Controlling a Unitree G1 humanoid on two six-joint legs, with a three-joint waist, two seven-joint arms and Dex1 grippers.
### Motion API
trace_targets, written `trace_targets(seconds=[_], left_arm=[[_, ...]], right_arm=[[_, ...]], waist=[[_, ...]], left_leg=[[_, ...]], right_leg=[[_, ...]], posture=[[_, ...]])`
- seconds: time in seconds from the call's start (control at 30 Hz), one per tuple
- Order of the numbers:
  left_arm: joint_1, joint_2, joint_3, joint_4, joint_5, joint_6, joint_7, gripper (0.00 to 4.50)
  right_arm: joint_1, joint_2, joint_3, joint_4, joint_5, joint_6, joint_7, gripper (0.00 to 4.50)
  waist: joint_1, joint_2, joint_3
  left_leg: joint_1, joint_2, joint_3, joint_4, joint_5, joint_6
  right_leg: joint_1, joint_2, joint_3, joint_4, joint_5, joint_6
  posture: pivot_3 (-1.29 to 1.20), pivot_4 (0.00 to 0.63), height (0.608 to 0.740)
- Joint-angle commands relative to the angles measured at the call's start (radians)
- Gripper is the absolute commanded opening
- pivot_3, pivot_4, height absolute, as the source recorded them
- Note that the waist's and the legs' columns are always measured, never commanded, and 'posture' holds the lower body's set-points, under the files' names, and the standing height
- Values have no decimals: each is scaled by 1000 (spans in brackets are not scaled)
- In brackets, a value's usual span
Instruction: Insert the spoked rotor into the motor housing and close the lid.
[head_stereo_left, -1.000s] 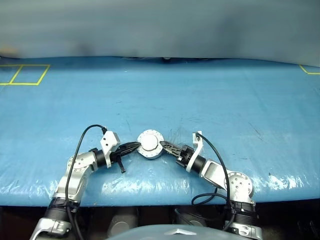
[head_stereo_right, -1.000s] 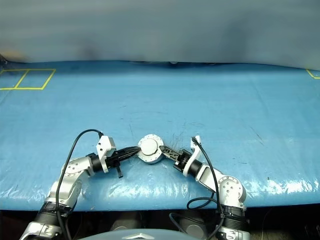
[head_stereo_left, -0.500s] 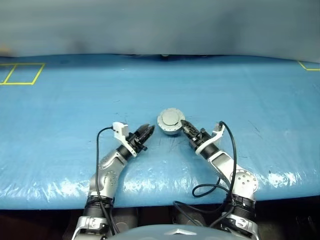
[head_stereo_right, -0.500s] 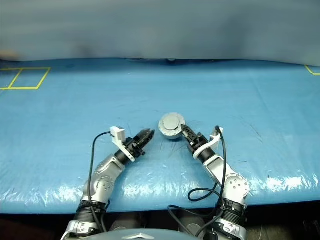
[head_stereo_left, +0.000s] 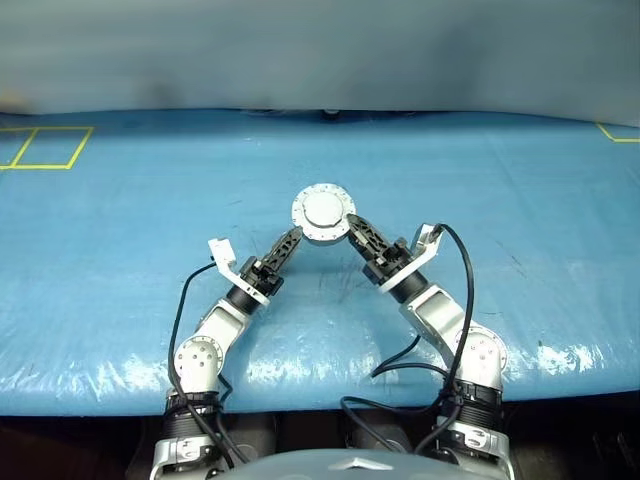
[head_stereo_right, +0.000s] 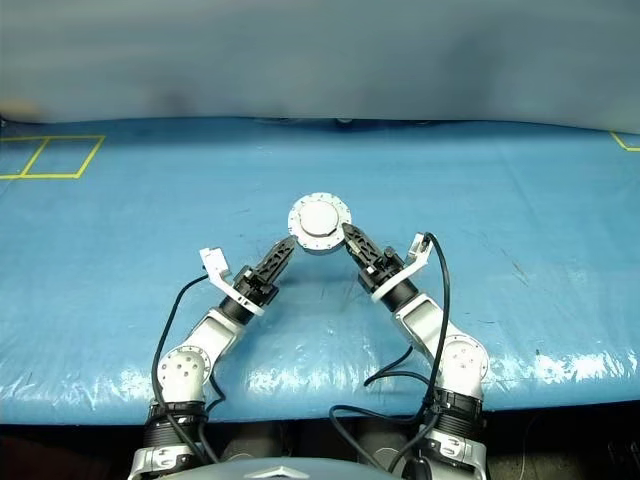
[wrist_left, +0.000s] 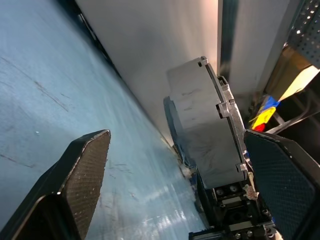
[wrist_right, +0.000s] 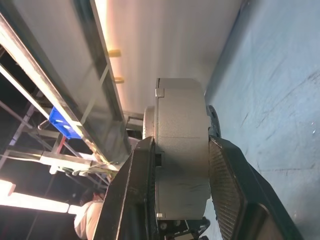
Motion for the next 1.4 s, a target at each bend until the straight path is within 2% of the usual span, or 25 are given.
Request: trace_targets(seconds=[0.03, 0.2, 0.37, 0.5, 0.6, 0.77, 1.03, 1.13, 1.23, 1.4], left_arm=[[-12, -19, 9, -49, -124, 86, -4, 4494], [-14, -5, -15, -56, -134, 118, -25, 4494], [-13, -26, -26, -60, -83, 49, -39, 4494], [-5, -38, -30, -39, -85, 31, -55, 3636], [3, -47, -26, -39, -98, 32, -35, 2643], [4, -52, -23, -31, -128, 43, 26, 2593], [-12, -66, -20, -20, -109, -6, 77, 2593], [-57, -87, 2, 16, -57, -85, 148, 2593], [-175, -119, 84, 138, 38, -258, 364, 2593], [-331, -91, 172, 322, 138, -407, 474, 2593]], right_arm=[[10, 13, 53, -63, 38, 14, 24, 1126], [39, 0, 118, -79, 21, 31, 28, 1126], [50, 5, 133, -90, 16, 20, 23, 1126], [45, 0, 125, -87, 12, -4, 5, 1126], [45, 1, 125, -83, 2, -17, -5, 1126], [37, 3, 119, -57, -62, -70, -27, 1126], [11, 5, 125, -37, -297, -253, -52, 3721], [-2, 19, 103, -11, -370, -330, -89, 3721], [-3, 14, 100, 1, -404, -353, -93, 3721], [1, 13, 99, 5, -421, -357, -86, 3721]], waist=[[0, 0, 0], [0, 0, 0], [0, 0, 0], [2, 0, 0], [2, 0, 0], [1, 0, 0], [1, 0, 0], [3, 0, 0], [9, -1, 1], [11, -2, 1]], left_leg=[[0, 0, 0, 0, 0, 0], [0, 0, 0, 0, 0, 0], [0, 0, 0, 1, 0, -1], [0, 0, 0, 1, 0, -1], [0, 0, 0, 2, 0, -1], [0, 0, 0, 2, 0, -1], [1, 0, 1, 3, 0, -1], [2, 0, 1, 3, 1, -2], [2, -1, 0, 5, 2, -2], [2, 0, 1, 6, 2, -3]], right_leg=[[0, 0, 0, 0, 0, 0], [0, 0, 0, 1, 0, 0], [0, 1, 1, 2, 0, 0], [0, 1, 1, 2, 0, 0], [0, 0, 1, 2, 0, 0], [0, 1, 1, 3, 0, 0], [0, 1, 2, 5, 0, 0], [0, 1, 2, 6, 0, 0], [0, 1, 2, 9, 0, 0], [0, 3, 3, 10, 2, 0]], posture=[[0, 150, 740], [0, 150, 740], [0, 150, 740], [0, 150, 740], [0, 150, 740], [0, 150, 740], [0, 150, 740], [0, 150, 740], [0, 150, 740], [0, 150, 740]])
